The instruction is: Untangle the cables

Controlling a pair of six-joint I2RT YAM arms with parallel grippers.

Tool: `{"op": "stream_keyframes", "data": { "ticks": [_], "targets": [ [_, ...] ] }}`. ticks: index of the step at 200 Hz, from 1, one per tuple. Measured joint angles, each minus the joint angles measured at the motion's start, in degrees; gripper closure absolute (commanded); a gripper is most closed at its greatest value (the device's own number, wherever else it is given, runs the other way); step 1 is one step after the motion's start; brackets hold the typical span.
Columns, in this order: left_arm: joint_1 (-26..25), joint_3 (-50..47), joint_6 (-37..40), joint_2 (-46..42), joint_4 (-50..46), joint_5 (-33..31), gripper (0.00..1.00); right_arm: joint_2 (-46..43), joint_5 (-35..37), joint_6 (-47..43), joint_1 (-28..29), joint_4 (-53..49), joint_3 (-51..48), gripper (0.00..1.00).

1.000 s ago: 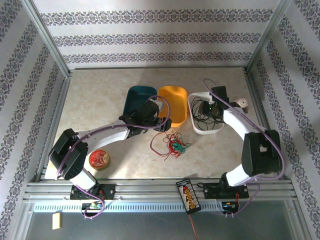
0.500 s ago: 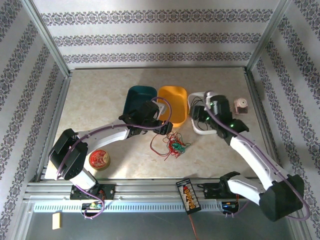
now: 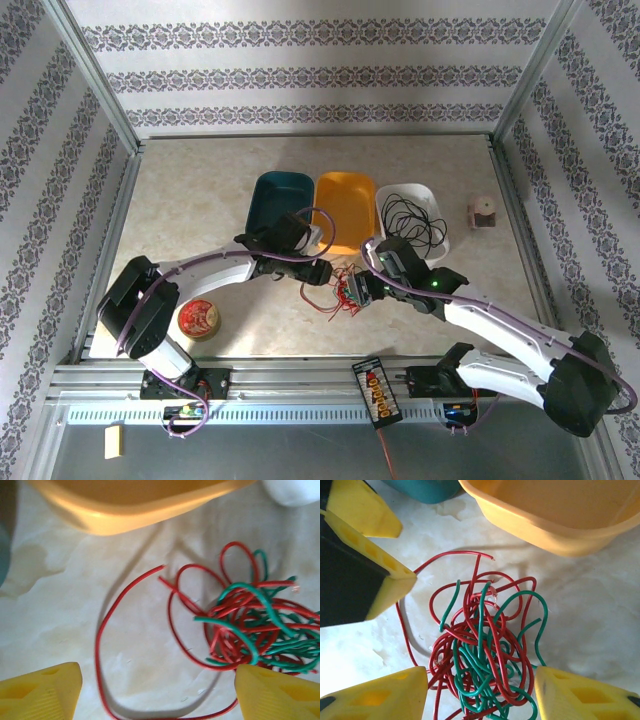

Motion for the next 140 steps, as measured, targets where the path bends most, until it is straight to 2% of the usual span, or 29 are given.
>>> {"op": "stream_keyframes", "data": {
  "ticks": [55,70,91,122,140],
  "targets": [
    [-0.6,2.2,-1.4,7.0,-10.9,-8.3,0.29,2.7,1.9,-0.1,0.4,0.3,0.1,0.42],
    [-1.8,3.1,-1.4,8.4,-12.9,-11.2,0.36,2.8,2.5,-0.1,0.4,0.3,0.1,0.43],
    [-4.4,5.8,-1.2,10.9,-15.4,-15.5,0.62,2.8,3.3,0.0,0.4,0.6,0.2,0.43],
    [-6.7,8.4,-2.4,13.0,-17.0,-15.8,0.92,1.4,4.7,0.0,0.4,0.7,0.2,0.43],
    [-6.7,8.2,-2.5,12.7,-16.8,-15.2,1.00,-0.2,5.4,0.2,0.4,0.7,0.2,0.43]
  ]
}}
